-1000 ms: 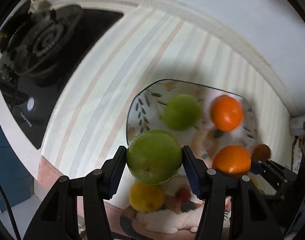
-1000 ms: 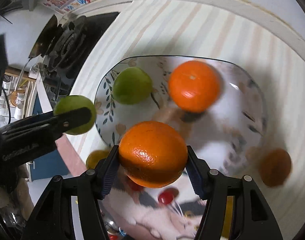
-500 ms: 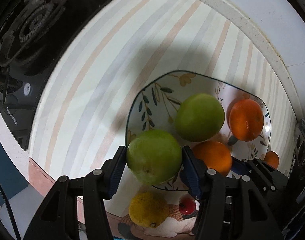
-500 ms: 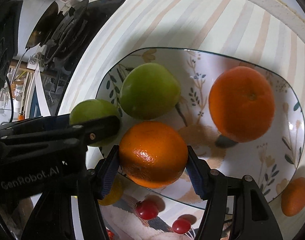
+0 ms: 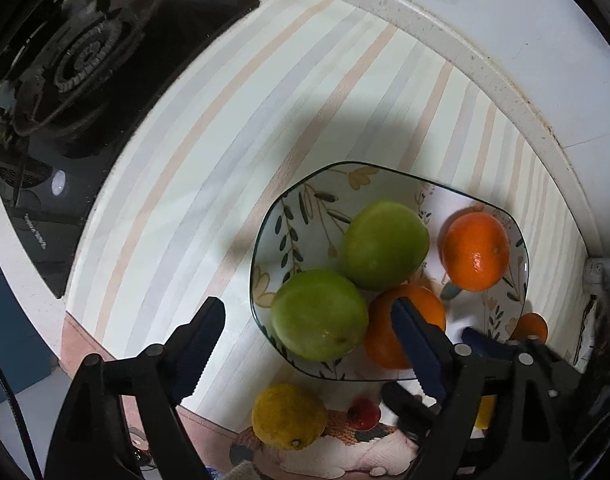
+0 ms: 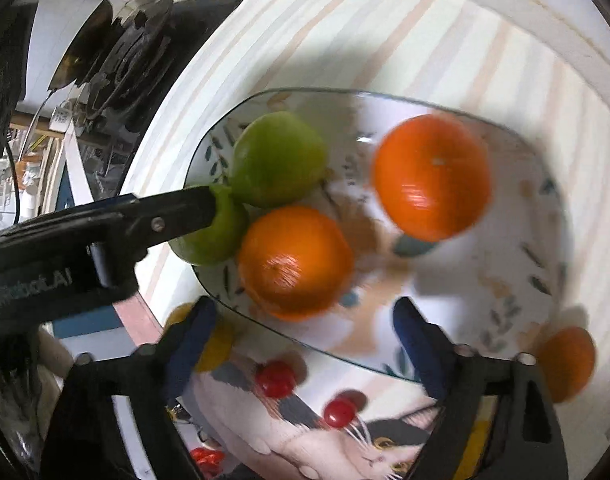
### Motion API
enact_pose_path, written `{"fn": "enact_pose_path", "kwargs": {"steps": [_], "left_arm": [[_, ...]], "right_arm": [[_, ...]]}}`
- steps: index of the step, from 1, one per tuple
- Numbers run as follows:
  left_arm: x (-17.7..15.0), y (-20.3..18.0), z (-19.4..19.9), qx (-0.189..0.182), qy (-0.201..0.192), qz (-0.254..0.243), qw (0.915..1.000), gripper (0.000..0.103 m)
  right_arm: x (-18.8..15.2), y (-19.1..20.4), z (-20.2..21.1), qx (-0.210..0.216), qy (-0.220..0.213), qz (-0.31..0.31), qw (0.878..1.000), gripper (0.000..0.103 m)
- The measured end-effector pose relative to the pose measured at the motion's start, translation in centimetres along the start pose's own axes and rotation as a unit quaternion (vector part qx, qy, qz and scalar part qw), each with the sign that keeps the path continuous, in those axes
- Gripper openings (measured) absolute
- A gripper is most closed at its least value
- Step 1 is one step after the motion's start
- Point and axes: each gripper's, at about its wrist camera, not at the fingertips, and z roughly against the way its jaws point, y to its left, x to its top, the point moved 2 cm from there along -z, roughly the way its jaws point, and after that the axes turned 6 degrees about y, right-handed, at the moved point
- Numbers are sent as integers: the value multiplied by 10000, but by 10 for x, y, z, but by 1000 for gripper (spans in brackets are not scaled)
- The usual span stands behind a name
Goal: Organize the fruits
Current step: 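Place the green apple and orange on the plate and open both tools, then move both tools back over the lemons beside the cat mat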
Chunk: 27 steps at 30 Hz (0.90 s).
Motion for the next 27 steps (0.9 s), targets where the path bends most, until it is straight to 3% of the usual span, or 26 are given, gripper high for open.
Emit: {"fn": "enact_pose_path", "kwargs": {"steps": [5,10,18,27], "left_arm": [[-14,-1,15,234,-291,5,9993,88],[-41,-7,33,406,-624,30,9972,89],[-91,-17,72,568,-1150,18,9917,89],[-141,-35,103,487,-1423,-112,9886,89]], "right_arm": [[-16,-17,28,-564,-257,-105,9980,95],[-38,-32,52,-833,-431,-221,9953,95],[-78,-37,82,-896,-605,-148,9940,95],[-131,-17,134,-835,-1066,29,9908,95]]}}
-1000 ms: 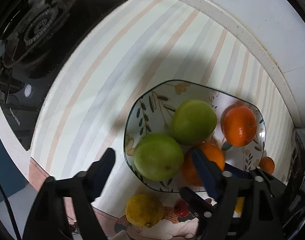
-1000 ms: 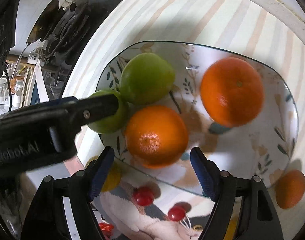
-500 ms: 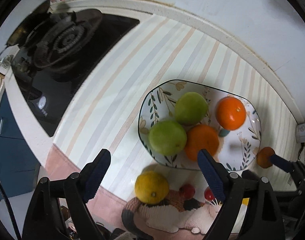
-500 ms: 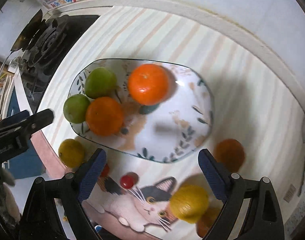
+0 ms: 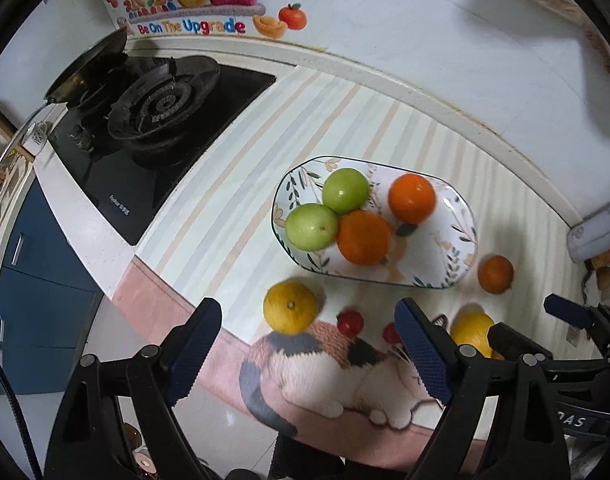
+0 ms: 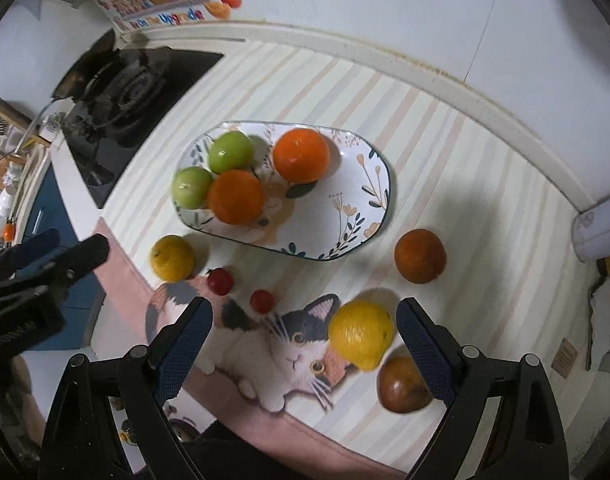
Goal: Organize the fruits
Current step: 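Move both tools back over the lemons beside the cat mat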
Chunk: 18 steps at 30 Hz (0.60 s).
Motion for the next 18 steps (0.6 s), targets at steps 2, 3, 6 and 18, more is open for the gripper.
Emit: {"fn": "enact_pose_path", "kwargs": {"steps": [2,3,6,18], "left_arm": [[-7,-2,12,-43,-81,-15,10000,89],[-9,-4,17,-57,-116,-43,9999,89],[-18,-8,39,-54,-306,-144,9994,89],[-46,-17,98,-369,-669,-209,9969,89]], "right_arm": [[-7,1,15,50,-112,7,9999,95],[-11,1,23,80,-172,4,9998,95],[-22,0,43,85,-319,13,9995,95],[-62,1,110,157,-763,66,9969,95]]}}
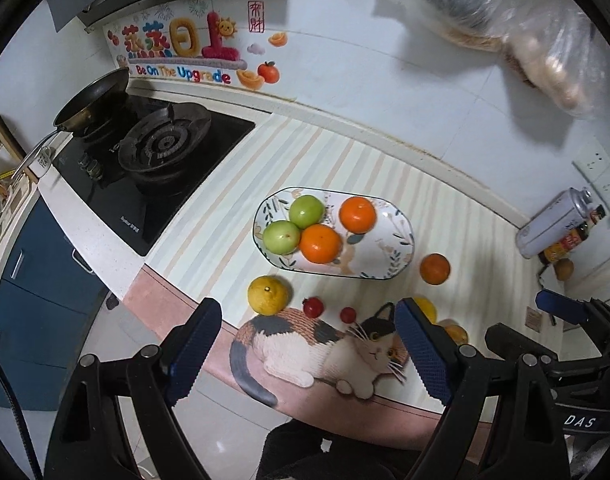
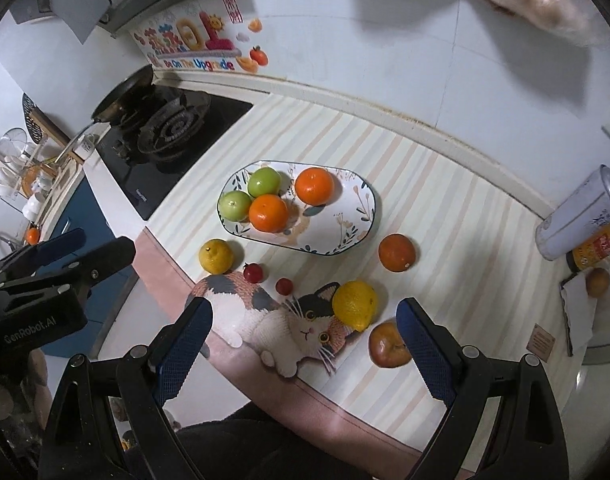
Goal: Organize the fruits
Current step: 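Move both tools back over the lemons beside the cat mat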
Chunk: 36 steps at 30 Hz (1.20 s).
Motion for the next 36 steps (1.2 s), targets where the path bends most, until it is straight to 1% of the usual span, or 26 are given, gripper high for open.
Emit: {"fn": "enact_pose_path", "kwargs": {"steps": [6,11,17,20,22,25,28,30,34,36], "left_arm": [[-9,-8,21,-61,-126,-67,9999,89],[-12,-11,30,-139,-163,-29,9998,89],[-11,-11,31,-118,-176,-1,9998,89],[-9,-11,29,-123,-158,55,9998,89],[-4,-10,23,-59,-139,79,9999,89],[5,-7,8,122,-118,104,9998,103],[13,1,-11,289,-33,194,9994,103],[19,11,-30,383,129,311,9987,103],[23,32,-71,567,465,583,9956,103],[23,41,-91,644,644,698,9934,103]], "right_arm": [[-6,-2,25,-41,-192,6,9998,95],[-10,-3,35,2,-211,14,9998,95],[-8,-8,33,57,-215,-46,9997,95],[-4,-17,30,153,-235,-200,9994,95],[1,-28,24,131,-239,-349,9990,95],[8,-48,7,199,-97,-632,9978,95],[13,-69,-19,159,113,-858,9961,95],[14,-82,-45,221,348,-989,9942,95],[11,-98,-123,337,1096,-1171,9865,95],[7,-102,-157,351,1354,-1211,9827,95]]}}
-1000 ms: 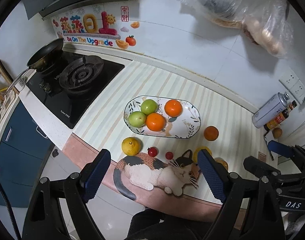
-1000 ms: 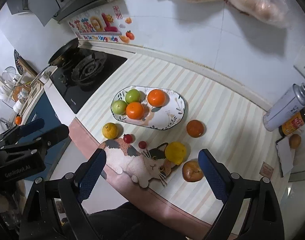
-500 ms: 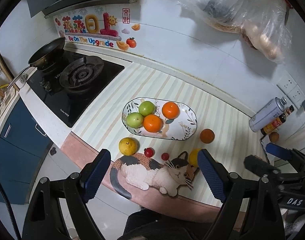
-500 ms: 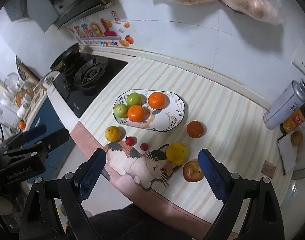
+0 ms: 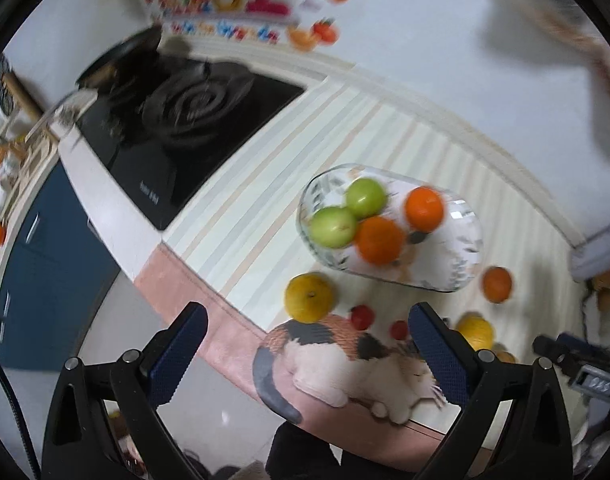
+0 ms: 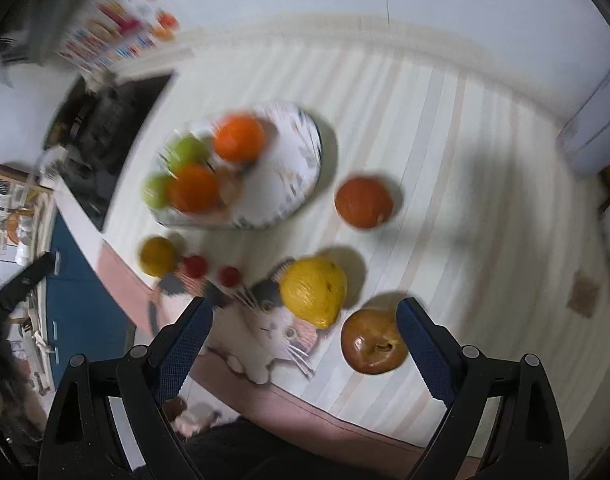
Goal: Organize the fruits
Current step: 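Move both tools back over the lemons beside the cat mat, then grasp a lemon with the left tool while the right tool grasps another lemon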
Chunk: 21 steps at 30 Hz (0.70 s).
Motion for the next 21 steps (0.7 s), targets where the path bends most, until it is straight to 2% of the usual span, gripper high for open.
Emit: {"fn": "enact_pose_path", "kwargs": {"steps": [3,6,13,15,18,20,21], "left_arm": [[5,8,-38,84,401,118,9991,103],[6,11,-72,129,724,133,9972,103],[6,3,-132,-127,1388,72,9902,103],[7,1,-143,-248,1502,68,9883,102],[9,-1,-155,-339,1570,64,9870,89],[10,-2,-162,-361,1587,57,9866,64],[10,-2,-164,-372,1589,56,9866,57]], "right_arm": [[8,-3,-40,-201,237,-12,9995,95],[14,-3,-62,-272,434,7,9987,95],[23,8,-91,-571,716,264,9954,91],[24,9,-94,-653,753,287,9946,86],[24,10,-102,-628,882,308,9936,79],[22,11,-106,-662,931,362,9928,77],[21,12,-110,-655,972,390,9923,74]]}}
